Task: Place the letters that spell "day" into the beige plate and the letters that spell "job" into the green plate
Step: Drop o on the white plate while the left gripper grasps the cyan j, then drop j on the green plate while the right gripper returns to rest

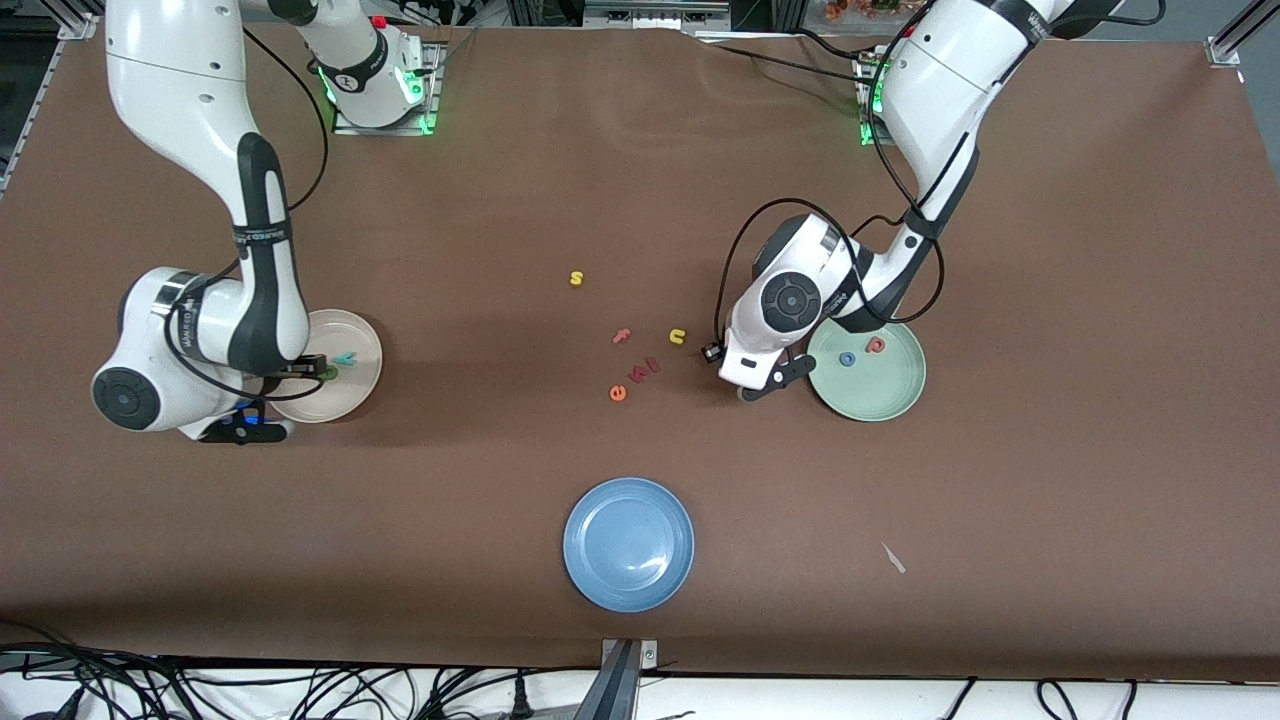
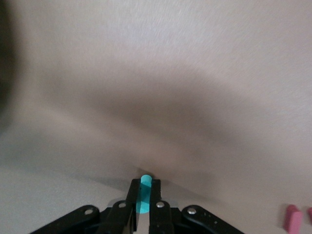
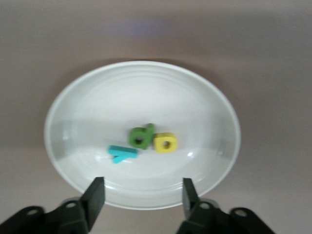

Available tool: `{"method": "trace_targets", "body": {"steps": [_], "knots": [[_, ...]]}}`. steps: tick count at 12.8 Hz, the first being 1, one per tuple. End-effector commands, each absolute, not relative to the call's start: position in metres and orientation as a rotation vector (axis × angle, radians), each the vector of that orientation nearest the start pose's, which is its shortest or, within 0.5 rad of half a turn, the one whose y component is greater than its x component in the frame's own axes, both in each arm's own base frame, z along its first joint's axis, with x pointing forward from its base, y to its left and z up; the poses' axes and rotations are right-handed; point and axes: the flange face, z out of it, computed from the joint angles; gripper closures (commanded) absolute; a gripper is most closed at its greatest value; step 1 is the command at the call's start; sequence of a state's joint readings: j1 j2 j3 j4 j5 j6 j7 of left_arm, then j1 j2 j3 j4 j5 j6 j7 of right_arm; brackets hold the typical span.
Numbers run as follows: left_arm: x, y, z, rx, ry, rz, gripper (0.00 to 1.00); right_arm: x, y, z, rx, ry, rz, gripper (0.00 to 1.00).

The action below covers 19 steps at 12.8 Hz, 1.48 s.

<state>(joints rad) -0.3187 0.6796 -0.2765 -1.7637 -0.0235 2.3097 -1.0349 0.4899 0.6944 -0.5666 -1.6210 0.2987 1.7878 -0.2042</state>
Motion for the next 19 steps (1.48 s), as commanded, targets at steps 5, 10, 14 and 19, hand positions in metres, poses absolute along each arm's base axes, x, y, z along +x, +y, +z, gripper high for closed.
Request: {"method": "trace_targets", "body": {"steps": [5,10,14,19], "knots": [[0.569,-0.299,0.272,-3.076,-0.642,0.376,1.00,0.648,0.096,0.309,-3.059,-0.056,0.736,0.00],[0.593,-0.231,0.286,-3.130,-0.411,0.410,1.00,0.647,0.108,0.360,-3.023,-0.102,0.717,0.00],[0.606,-0.187,0.275,-3.141,-0.197,0.397,1.00,0.635,0.101,0.391,-3.087,-0.274,0.654,0.00],[0.608,-0.159,0.227,-3.076,-0.094,0.459,1.00,0.588,0.042,0.511,-3.117,-0.165,0.275,0.00]]}}
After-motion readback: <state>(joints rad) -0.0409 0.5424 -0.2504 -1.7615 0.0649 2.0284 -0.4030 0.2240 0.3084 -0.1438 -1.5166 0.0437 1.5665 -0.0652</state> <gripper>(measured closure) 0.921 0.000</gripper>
